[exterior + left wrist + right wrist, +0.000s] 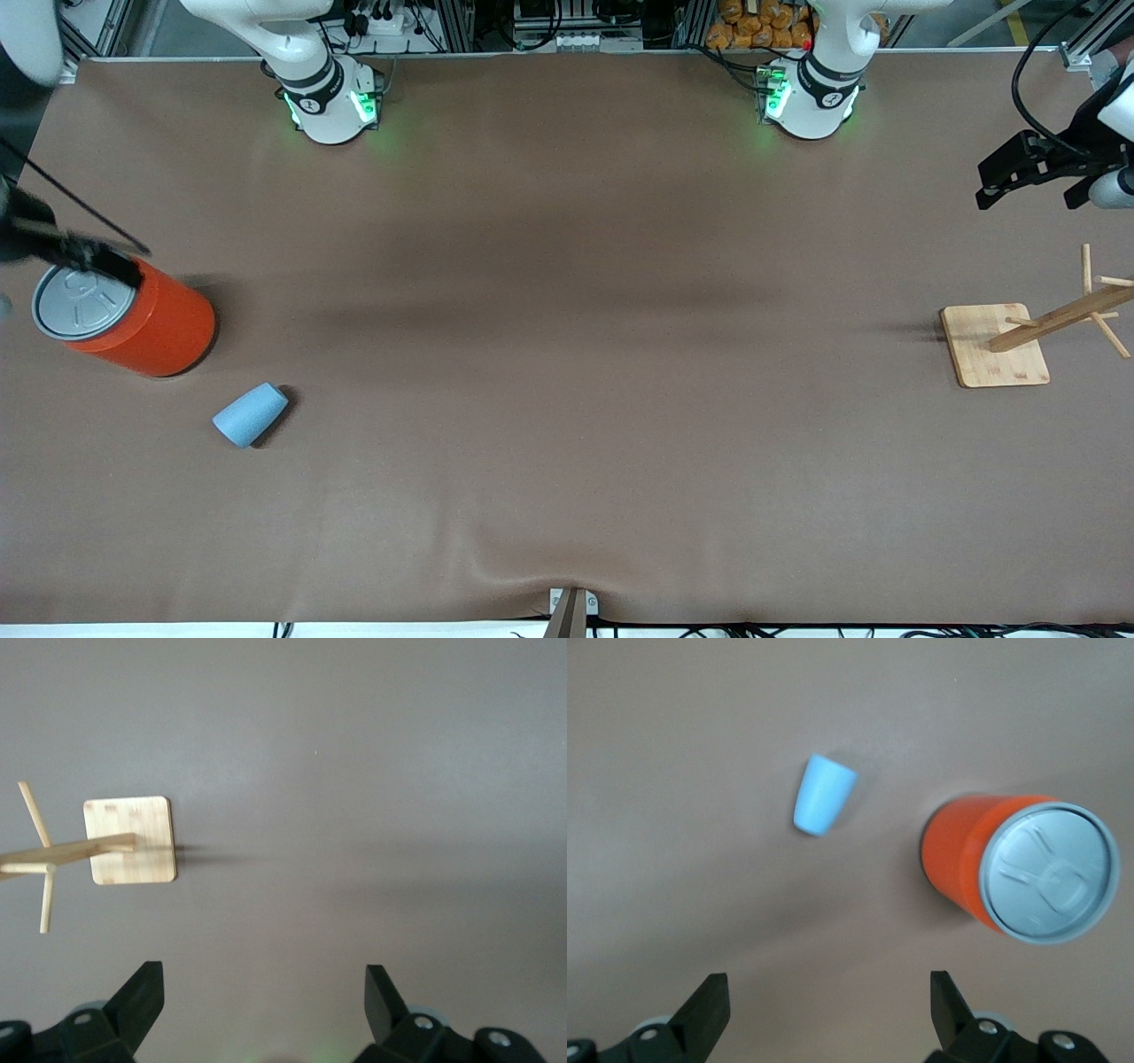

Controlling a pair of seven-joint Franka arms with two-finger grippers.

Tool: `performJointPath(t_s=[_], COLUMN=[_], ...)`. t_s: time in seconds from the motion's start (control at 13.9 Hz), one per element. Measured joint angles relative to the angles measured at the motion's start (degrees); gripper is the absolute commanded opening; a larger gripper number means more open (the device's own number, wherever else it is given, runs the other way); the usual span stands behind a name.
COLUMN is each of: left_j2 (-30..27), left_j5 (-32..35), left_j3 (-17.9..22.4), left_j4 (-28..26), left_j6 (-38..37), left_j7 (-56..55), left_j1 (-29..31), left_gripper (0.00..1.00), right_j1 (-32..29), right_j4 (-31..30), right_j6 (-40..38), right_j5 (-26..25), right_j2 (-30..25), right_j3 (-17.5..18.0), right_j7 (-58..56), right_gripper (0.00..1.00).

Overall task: Flip cup
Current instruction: 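Reach the right gripper toward the light-blue cup lying on its side, then lower the right gripper around the blue cup and close it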

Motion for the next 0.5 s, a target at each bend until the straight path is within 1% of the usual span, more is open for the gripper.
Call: performJointPath(t_s=[0.29,0.5], left_j2=[0.25,0.92], left_j5=[-0.18,-0.2], left_j3=[-0.08,-0.1], left_j4=[-0.37,-0.65], left_j6=[-0.61,-0.5], left_j7=[0.01,0.01], left_j1=[-0.29,-0.49], left_gripper=[1.0,1.0], right_j1=[-1.9,-4.58], right_j4=[-0.07,-0.03], right_j6=[13.01,19.31], right_j5=[0.0,0.04], right_j2=[10.78,18.07], right_j3=[-0.07,-0.09], right_j7=[9.61,14.17], right_gripper=[1.0,1.0])
